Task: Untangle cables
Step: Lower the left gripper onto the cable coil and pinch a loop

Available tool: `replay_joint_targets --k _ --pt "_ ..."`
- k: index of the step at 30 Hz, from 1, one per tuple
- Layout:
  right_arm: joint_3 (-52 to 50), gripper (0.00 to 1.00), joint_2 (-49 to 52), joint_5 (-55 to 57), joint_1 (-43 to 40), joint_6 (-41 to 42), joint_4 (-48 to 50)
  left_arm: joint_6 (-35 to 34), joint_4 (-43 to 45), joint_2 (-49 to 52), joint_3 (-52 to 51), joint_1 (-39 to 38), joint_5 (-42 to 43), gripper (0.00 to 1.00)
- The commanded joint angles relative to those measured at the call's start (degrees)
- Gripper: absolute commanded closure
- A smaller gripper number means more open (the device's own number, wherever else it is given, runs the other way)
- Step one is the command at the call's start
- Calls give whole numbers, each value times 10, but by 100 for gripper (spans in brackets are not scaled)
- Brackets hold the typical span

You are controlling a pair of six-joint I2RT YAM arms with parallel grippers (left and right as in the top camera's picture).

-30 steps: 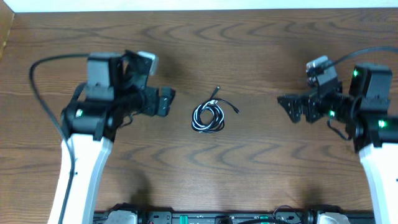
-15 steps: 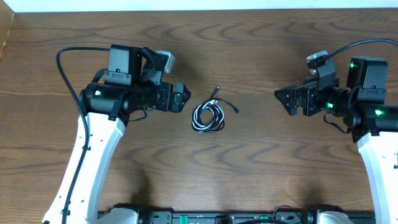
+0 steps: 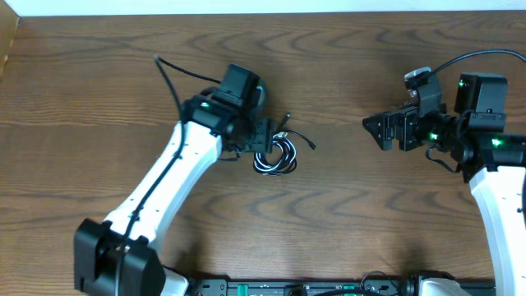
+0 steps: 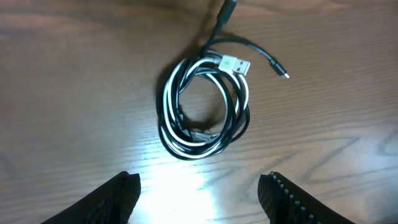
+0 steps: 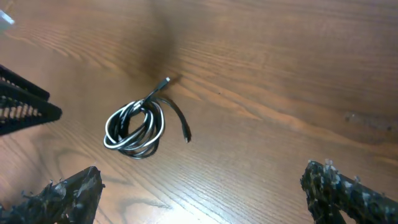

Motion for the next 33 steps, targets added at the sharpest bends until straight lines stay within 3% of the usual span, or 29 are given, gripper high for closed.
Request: replay_joint_targets --k 1,3,8,13,22,33 --pt "-2 1 10 0 2 8 -2 -45 1 28 9 -10 -27 34" --pt "-2 1 14 0 2 8 -2 -64 5 49 9 -14 -28 35" --pt "-2 1 17 0 2 8 -4 -126 3 94 9 -17 -27 49" --pt "-2 1 17 0 2 8 -4 -138 -8 116 9 -17 -23 49" --pt "-2 1 17 0 2 8 -4 -225 -12 121 9 -36 22 51" --pt "-2 1 17 0 2 8 -4 -412 -10 145 5 -63 54 51"
